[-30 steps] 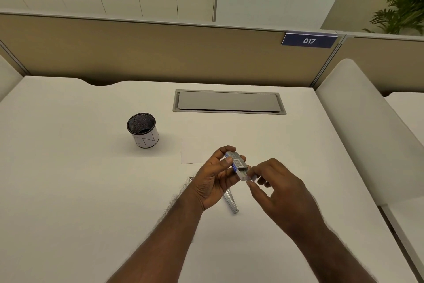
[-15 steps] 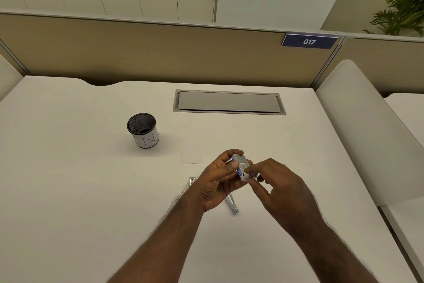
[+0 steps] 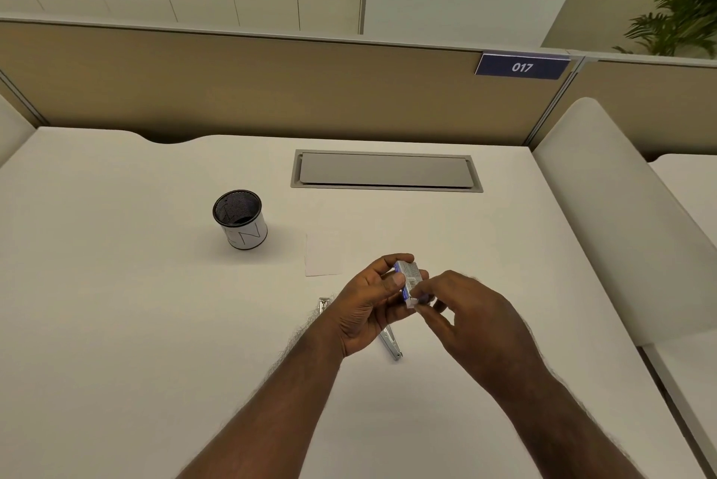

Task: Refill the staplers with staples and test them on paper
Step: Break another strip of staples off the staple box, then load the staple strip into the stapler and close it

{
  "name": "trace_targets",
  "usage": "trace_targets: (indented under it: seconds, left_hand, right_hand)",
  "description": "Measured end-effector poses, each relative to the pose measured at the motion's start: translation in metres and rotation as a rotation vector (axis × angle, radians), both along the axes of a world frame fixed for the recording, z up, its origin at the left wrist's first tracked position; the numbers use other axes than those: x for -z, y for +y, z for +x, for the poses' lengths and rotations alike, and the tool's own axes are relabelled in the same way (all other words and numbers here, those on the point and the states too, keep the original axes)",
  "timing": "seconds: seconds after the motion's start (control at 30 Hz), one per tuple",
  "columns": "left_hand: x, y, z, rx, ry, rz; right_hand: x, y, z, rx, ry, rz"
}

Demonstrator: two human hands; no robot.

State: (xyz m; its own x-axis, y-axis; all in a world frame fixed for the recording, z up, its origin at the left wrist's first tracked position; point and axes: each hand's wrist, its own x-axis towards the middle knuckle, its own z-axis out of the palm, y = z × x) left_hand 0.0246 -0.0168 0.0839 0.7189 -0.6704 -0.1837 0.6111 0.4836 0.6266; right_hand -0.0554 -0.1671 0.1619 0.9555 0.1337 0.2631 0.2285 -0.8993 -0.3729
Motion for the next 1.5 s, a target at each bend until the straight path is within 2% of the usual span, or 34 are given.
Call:
trace_targets:
  seconds: [0.23, 0.37, 0.5, 0.6, 0.7, 0.77, 0.87, 1.0, 1.27, 1.5]
  left_hand:
    - [0.003, -0.003, -0.003, 0.054, 0.020, -0.003]
    - [0.012, -0.008, -0.002, 0.035, -0.008, 0.052]
    - [0.032, -0.016, 0.000, -0.089, 0.008, 0.265]
    - [0.047, -0.026, 0.005, -0.135, -0.005, 0.511]
    - [0.062, -0.040, 0.007, -0.136, -0.123, 0.756]
    - [0.073, -0.051, 0.009, -0.108, -0.277, 0.940]
    - [0.085, -0.066, 0.012, -0.051, -0.489, 1.125]
    - [0.097, -0.081, 0.014, 0.022, -0.679, 1.204]
    - [0.113, -0.095, 0.019, 0.074, -0.814, 1.301]
    - [0.096, -0.094, 0.017, -0.042, -0.914, 1.270]
  right_hand:
    - [0.009, -0.002, 0.003, 0.066, 0.012, 0.036]
    - [0.022, -0.007, 0.006, 0.110, 0.116, 0.145]
    - [0.043, -0.015, 0.010, 0.258, 0.250, 0.474]
    - [0.066, -0.023, 0.011, 0.375, 0.348, 0.659]
    - [0.089, -0.026, 0.007, 0.458, 0.433, 0.836]
    - [0.101, -0.027, 0.003, 0.513, 0.463, 0.898]
    - [0.118, -0.028, -0.003, 0.577, 0.501, 0.925]
    - [0.132, -0.031, -0.009, 0.627, 0.546, 0.923]
    - [0.146, -0.042, -0.015, 0.676, 0.595, 0.878]
    - [0.146, -0.046, -0.017, 0.654, 0.596, 0.901]
